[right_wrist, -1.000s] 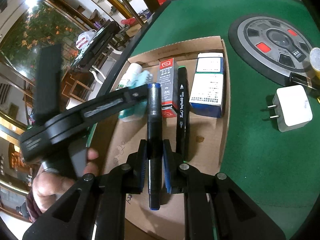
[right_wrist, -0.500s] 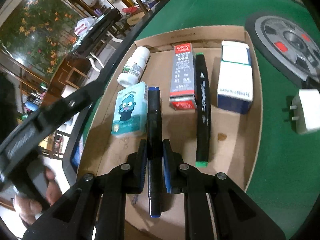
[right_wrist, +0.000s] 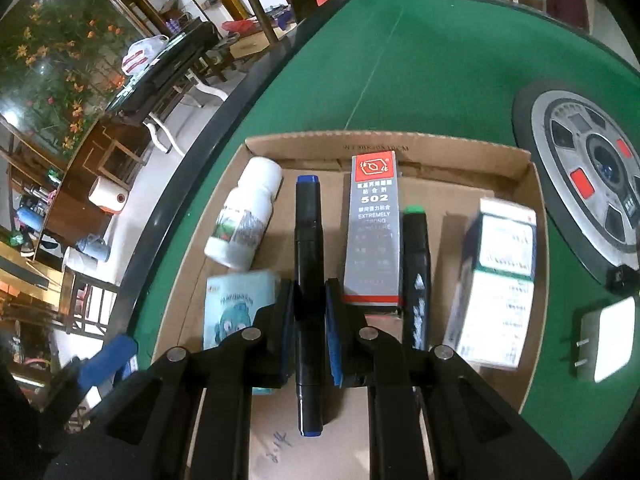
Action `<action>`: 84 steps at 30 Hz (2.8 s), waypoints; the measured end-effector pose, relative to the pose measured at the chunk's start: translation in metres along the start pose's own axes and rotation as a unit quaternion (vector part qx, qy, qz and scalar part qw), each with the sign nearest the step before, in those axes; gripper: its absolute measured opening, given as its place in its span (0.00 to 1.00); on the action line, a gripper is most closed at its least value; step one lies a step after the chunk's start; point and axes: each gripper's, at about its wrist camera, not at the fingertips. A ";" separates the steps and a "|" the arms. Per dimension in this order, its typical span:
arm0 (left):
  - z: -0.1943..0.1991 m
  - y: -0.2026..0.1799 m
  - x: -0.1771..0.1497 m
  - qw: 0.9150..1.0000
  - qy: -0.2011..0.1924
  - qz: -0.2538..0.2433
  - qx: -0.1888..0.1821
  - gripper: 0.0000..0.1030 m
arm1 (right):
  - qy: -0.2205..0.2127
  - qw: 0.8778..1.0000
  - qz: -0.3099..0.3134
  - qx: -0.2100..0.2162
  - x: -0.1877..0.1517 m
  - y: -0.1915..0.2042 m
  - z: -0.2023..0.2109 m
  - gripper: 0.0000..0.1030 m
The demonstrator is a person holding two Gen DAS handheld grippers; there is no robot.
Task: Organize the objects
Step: 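Lower the Hangyodon packet and blue-capped marker into the tray, opening both tools, then grasp the white power adapter with the left tool while the right reaches a yellow-capped marker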
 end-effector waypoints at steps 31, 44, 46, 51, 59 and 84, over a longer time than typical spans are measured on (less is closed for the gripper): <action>-0.019 -0.061 -0.038 0.994 0.050 -0.083 0.058 0.56 | -0.180 0.977 -0.101 -0.052 -0.090 -0.157 0.172 0.42; -0.070 -0.061 -0.005 0.978 0.092 -0.121 0.141 0.21 | -0.175 0.977 -0.117 -0.028 -0.088 -0.170 0.155 0.42; -0.075 -0.068 -0.003 0.978 0.090 -0.125 0.142 0.21 | -0.173 0.978 -0.116 -0.028 -0.087 -0.170 0.154 0.42; -0.073 -0.074 -0.009 0.977 0.084 -0.133 0.141 0.24 | -0.171 0.979 -0.109 -0.031 -0.085 -0.170 0.152 0.42; -0.010 -0.113 -0.027 0.987 0.023 -0.147 0.068 0.48 | -0.201 0.970 -0.125 -0.050 -0.079 -0.193 0.166 0.41; -0.126 -0.304 -0.040 0.908 0.048 -0.416 0.004 0.58 | -0.262 0.942 -0.201 -0.052 -0.095 -0.282 0.212 0.43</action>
Point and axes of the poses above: each gripper's, at about its wrist camera, not at the fingertips, and z roughly against the way its jaws point, y to its left, x to its top, and after that the axes turned 3 degrees about z, right-handed
